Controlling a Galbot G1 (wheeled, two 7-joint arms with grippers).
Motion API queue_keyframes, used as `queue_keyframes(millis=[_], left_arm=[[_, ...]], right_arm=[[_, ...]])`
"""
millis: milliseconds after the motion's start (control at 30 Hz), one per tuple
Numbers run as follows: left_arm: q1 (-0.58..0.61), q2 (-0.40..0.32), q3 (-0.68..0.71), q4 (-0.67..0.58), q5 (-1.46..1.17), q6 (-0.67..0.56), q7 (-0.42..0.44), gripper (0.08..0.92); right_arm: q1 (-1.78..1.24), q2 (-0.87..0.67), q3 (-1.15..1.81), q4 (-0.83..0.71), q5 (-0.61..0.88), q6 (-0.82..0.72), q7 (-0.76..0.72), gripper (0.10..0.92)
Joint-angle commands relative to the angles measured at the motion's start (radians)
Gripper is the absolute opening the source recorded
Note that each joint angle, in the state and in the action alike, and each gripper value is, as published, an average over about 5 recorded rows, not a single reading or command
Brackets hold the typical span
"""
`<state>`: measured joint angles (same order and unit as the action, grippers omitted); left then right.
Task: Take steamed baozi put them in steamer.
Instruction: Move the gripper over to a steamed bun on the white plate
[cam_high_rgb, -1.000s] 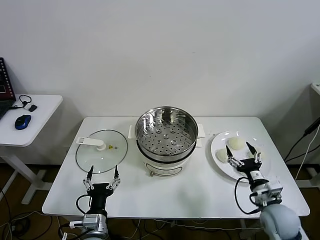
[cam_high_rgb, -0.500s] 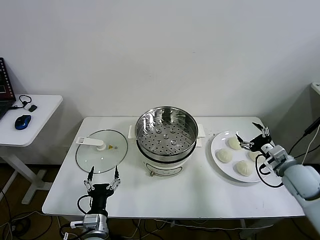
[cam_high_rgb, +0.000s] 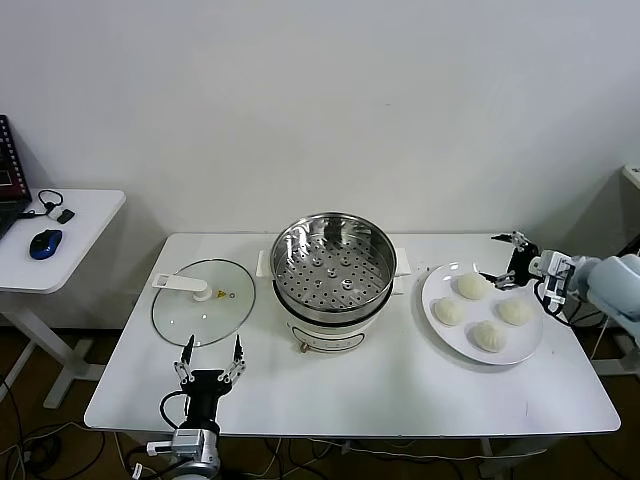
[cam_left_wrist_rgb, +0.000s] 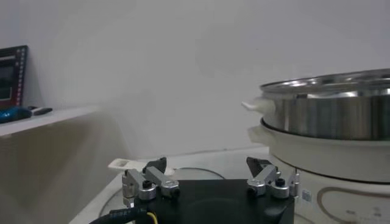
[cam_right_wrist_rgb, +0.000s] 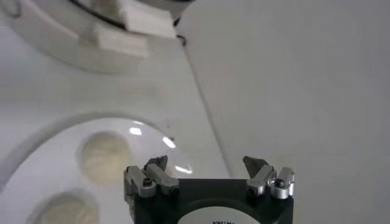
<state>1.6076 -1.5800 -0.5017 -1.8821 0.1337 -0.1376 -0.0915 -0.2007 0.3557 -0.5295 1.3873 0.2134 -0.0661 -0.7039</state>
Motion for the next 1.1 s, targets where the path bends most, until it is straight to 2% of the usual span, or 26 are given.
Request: queue_keyframes(millis=[33, 433, 800, 1100], left_arm=[[-0.003, 0.012, 0.009, 0.014, 0.001, -0.007, 0.001, 0.823], [-0.011, 0.023, 0.008, 0.027, -0.022, -0.023, 0.002, 0.823], [-0.023, 0.042, -0.020, 0.042, -0.052, -0.036, 0.004, 0.823], [-0.028, 0.053, -0.044, 0.053, -0.066, -0.037, 0.007, 0.823]], right_arm=[[0.677, 0.079, -0.780, -0.259, 0.114, 0.119, -0.274, 0.823], [0.722, 0.382, -0.957, -0.618, 0.176, 0.208, -0.364, 0.823], [0.607, 0.605, -0.881, -0.933, 0.142, 0.286, -0.419, 0.823], [0.523, 0.669, -0.817, -1.024, 0.096, 0.309, -0.450, 0.823]])
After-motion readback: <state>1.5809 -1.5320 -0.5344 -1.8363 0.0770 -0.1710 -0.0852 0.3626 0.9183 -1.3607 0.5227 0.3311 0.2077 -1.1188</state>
